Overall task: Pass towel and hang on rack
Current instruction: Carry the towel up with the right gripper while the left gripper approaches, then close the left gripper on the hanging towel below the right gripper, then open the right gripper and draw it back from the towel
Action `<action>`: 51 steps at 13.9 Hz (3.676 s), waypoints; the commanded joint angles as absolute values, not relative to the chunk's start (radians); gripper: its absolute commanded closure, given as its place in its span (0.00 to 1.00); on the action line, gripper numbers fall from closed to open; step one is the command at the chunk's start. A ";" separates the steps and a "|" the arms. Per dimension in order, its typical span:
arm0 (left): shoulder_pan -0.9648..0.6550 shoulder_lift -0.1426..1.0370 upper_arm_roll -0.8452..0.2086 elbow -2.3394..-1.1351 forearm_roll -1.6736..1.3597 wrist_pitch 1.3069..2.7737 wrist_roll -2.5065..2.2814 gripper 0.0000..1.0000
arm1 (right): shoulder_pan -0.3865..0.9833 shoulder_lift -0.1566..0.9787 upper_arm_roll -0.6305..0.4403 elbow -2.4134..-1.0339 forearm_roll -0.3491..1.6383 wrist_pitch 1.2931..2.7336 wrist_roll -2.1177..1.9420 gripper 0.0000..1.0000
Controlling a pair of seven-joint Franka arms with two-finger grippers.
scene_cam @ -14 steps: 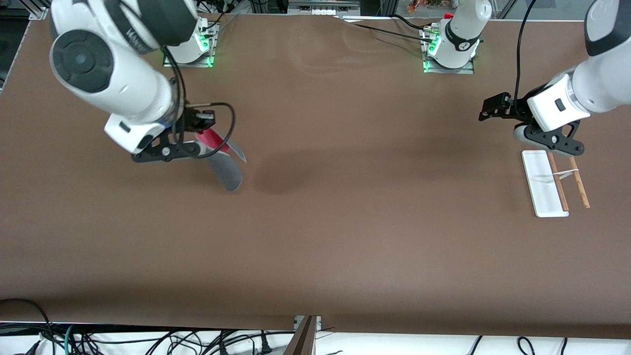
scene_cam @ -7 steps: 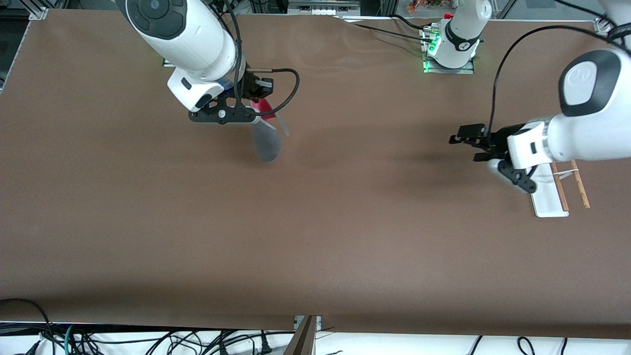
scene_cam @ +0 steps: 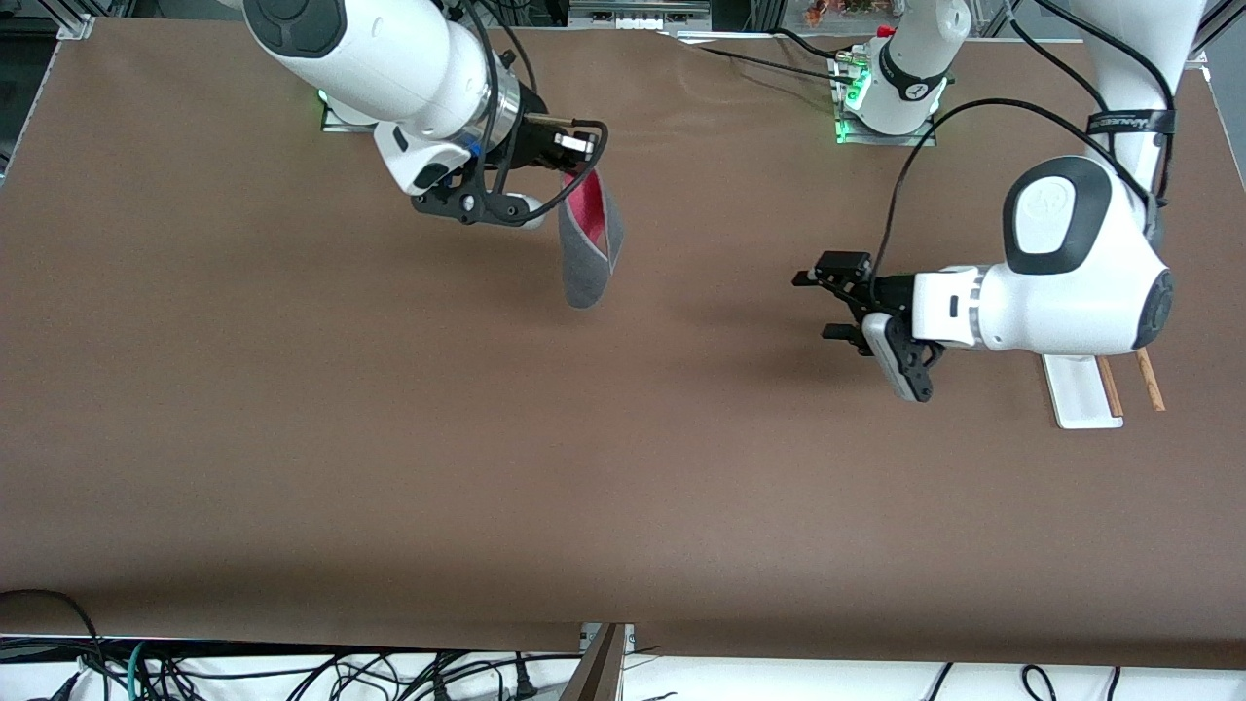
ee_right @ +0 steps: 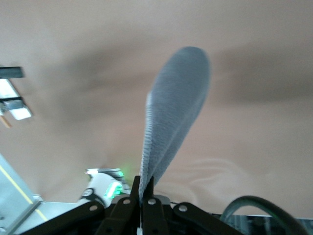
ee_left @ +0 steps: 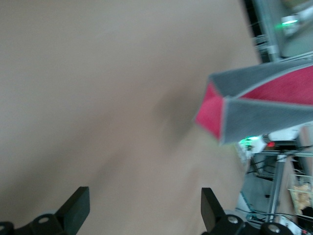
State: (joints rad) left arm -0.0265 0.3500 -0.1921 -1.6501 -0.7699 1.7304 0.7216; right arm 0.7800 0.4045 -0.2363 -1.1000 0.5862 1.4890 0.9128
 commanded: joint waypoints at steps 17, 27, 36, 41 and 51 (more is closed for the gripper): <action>-0.135 0.385 -0.304 -1.766 -1.046 2.025 1.371 0.00 | 0.830 0.439 -0.201 -1.072 0.609 1.603 1.161 1.00; -0.161 0.385 -0.357 -1.847 -1.261 2.104 1.496 0.48 | 0.828 0.440 -0.201 -1.072 0.607 1.601 1.161 1.00; -0.161 0.387 -0.370 -1.850 -1.285 2.141 1.549 1.00 | 0.828 0.440 -0.201 -1.072 0.606 1.601 1.161 1.00; -0.155 0.387 -0.370 -1.850 -1.285 2.137 1.549 1.00 | 0.828 0.440 -0.204 -1.072 0.606 1.601 1.158 1.00; -0.135 0.382 -0.370 -1.844 -1.264 2.123 1.548 1.00 | 0.802 0.433 -0.221 -1.072 0.522 1.586 1.102 0.00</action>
